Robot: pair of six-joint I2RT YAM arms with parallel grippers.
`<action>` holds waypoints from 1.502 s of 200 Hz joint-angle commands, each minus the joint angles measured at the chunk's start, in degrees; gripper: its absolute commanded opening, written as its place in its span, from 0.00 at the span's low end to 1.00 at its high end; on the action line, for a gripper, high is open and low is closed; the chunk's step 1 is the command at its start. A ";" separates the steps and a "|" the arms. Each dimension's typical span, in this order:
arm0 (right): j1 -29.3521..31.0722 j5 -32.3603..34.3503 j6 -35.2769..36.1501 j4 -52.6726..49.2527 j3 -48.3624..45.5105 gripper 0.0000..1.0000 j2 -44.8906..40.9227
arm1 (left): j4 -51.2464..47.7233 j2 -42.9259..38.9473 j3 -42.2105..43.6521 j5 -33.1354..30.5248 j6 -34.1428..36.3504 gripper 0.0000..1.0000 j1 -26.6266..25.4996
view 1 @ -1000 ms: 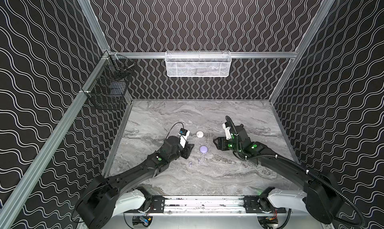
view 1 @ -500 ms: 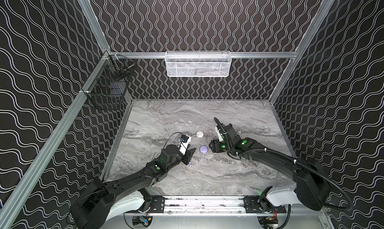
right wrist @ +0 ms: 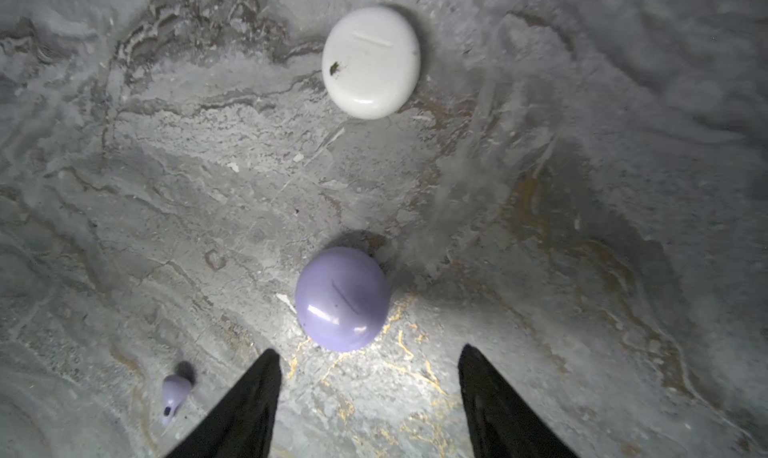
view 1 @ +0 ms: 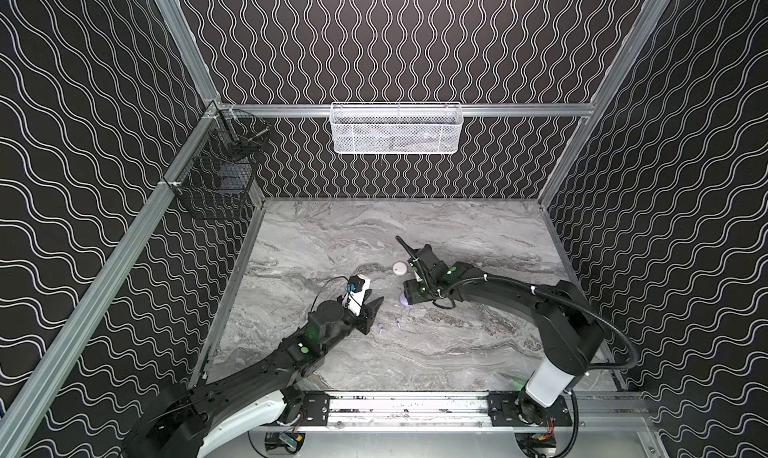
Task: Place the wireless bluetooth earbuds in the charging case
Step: 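Reach the right gripper across to the lavender case while the left gripper draws back, then close the right gripper on the lavender case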
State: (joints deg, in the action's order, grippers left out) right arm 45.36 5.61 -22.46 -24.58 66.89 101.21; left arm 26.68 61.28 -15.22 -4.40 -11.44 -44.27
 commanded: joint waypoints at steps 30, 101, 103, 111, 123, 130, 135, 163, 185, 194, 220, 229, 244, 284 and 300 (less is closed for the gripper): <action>1.83 2.20 -0.21 -4.62 5.02 0.73 5.93 | 3.71 3.92 -1.17 2.43 -0.96 0.44 0.02; 1.92 3.71 1.37 -5.50 6.32 0.74 10.77 | 3.38 4.32 -1.39 1.93 -1.20 0.44 0.06; 1.92 3.64 1.37 -5.38 6.32 0.74 10.85 | 3.45 4.34 -1.39 2.01 -1.21 0.44 0.06; 1.89 3.37 1.37 -5.12 6.47 0.73 10.98 | 3.46 4.54 -1.45 2.11 -1.27 0.45 0.06; 1.92 3.42 1.23 -4.96 6.80 0.73 11.19 | 3.35 4.78 -1.61 2.12 -1.38 0.45 0.06; 1.92 3.45 1.32 -4.96 6.97 0.73 11.39 | 3.28 4.89 -1.67 2.12 -1.31 0.45 0.06; 1.92 3.45 1.28 -5.04 7.15 0.73 11.53 | 3.22 4.91 -1.69 2.03 -1.30 0.45 0.06; 1.92 3.53 1.20 -5.20 7.72 0.73 12.17 | 3.12 4.86 -1.72 1.69 -1.30 0.45 0.06; 2.09 3.36 1.02 -5.31 8.40 0.72 12.55 | 2.86 4.89 -1.78 1.42 -1.32 0.45 0.02; 2.23 3.27 0.94 -5.45 8.72 0.72 12.70 | 2.76 4.89 -1.74 1.42 -1.17 0.45 0.06; 2.79 3.81 0.84 -6.30 9.81 0.70 13.50 | 2.51 5.17 -2.06 1.20 -1.25 0.45 0.14; 3.04 4.33 0.82 -6.68 10.13 0.69 13.81 | 2.35 5.16 -2.09 1.15 -1.21 0.45 0.15; 3.57 5.90 0.75 -8.24 11.00 0.68 14.30 | 2.24 5.20 -2.17 0.98 -1.20 0.45 0.15; 4.38 7.66 0.44 -9.89 11.37 0.68 14.51 | 2.11 5.67 -2.44 1.24 -1.27 0.46 0.15; 4.38 7.84 0.31 -10.08 11.51 0.67 14.68 | 2.23 5.76 -2.41 1.33 -1.21 0.46 0.15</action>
State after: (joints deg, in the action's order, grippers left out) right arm 49.76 12.10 -21.65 -31.79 78.08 115.42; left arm 27.59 66.83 -17.04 -2.90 -12.08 -44.21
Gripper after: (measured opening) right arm 0.677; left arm 0.455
